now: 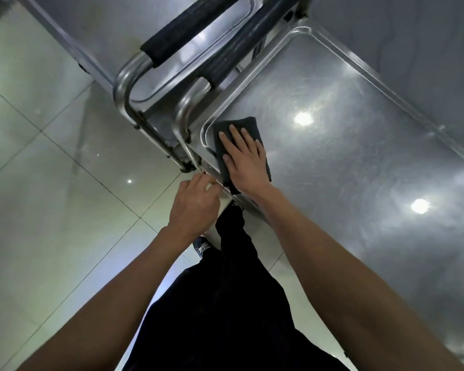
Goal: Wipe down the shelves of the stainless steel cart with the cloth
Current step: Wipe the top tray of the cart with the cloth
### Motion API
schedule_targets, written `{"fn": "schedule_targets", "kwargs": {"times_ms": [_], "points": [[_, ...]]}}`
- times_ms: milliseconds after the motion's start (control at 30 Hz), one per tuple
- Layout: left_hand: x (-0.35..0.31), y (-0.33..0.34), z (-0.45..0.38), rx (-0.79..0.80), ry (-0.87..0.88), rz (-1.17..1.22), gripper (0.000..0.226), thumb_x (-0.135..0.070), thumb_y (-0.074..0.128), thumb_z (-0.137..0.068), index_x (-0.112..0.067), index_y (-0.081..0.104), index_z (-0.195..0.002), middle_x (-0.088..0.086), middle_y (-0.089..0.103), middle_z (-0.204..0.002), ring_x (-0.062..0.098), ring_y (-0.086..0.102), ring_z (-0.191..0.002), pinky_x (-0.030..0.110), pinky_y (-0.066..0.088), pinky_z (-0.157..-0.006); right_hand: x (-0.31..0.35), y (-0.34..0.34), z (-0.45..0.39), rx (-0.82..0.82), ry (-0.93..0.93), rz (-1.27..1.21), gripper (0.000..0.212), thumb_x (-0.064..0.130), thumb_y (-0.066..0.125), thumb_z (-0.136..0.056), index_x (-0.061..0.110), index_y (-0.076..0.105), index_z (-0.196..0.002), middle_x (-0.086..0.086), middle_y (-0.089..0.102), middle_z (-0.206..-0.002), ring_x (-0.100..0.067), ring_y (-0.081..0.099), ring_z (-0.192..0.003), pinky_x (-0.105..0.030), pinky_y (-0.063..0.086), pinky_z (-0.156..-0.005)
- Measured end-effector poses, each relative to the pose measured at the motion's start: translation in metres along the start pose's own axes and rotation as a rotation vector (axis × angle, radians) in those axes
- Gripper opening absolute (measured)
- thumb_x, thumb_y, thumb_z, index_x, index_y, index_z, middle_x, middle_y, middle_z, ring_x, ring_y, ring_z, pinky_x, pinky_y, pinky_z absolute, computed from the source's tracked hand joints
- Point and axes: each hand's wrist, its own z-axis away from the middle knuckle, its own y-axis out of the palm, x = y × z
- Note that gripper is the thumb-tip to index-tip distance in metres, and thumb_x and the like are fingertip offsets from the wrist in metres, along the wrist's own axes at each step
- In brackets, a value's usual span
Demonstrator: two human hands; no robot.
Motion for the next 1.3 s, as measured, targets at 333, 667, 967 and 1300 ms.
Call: {"fn": "schedule_targets", "kwargs": {"times_ms": [333, 667, 967, 1300], "points": [[0.014, -0.012, -0.028, -0.001, -0.028, -0.002, 0.029, -0.017, 0.05, -0.086, -0.016, 0.072, -0.106, 0.001, 0.064, -0.112, 0.027, 0.057, -0.109, 0.042, 0.047, -0.083, -0.018, -0.003, -0.022, -0.005, -0.141, 0.094, 0.051, 0.038, 0.03, -0.105, 0.035, 0.031, -0.156, 0.007, 0.022, -0.165, -0.018, 0.013, -0.154, -0.042, 0.009, -0.121], [-0.004, 0.0, -0.112, 0.074, 0.025, -0.013, 0.027, -0.011, 0.064, -0.083, -0.016, 0.07, -0.109, 0.002, 0.064, -0.118, 0.027, 0.057, -0.115, 0.043, 0.042, -0.088, -0.076, -0.045, -0.107, -0.069, 0.059, 0.041, 0.052, 0.039, 0.033, -0.106, 0.036, 0.024, -0.157, 0.004, 0.017, -0.167, -0.019, 0.008, -0.155, -0.044, 0.007, -0.123], [-0.029, 0.0, -0.19, 0.227, 0.063, -0.08, 0.026, -0.021, 0.056, -0.085, -0.016, 0.07, -0.108, 0.003, 0.062, -0.118, 0.027, 0.054, -0.116, 0.044, 0.045, -0.092, -0.154, -0.095, -0.194, -0.149, 0.273, 0.029, 0.053, 0.041, 0.028, -0.106, 0.035, 0.02, -0.158, 0.002, 0.014, -0.167, -0.021, 0.007, -0.155, -0.047, 0.009, -0.123], [-0.035, -0.01, -0.199, 0.369, 0.079, -0.159, 0.028, -0.038, 0.053, -0.092, -0.025, 0.063, -0.115, -0.003, 0.054, -0.125, 0.019, 0.048, -0.122, 0.048, 0.037, -0.106, -0.173, -0.108, -0.211, -0.177, 0.362, 0.034, 0.056, 0.043, 0.024, -0.106, 0.032, 0.016, -0.16, -0.001, 0.011, -0.168, -0.022, 0.004, -0.155, -0.049, 0.006, -0.123]]}}
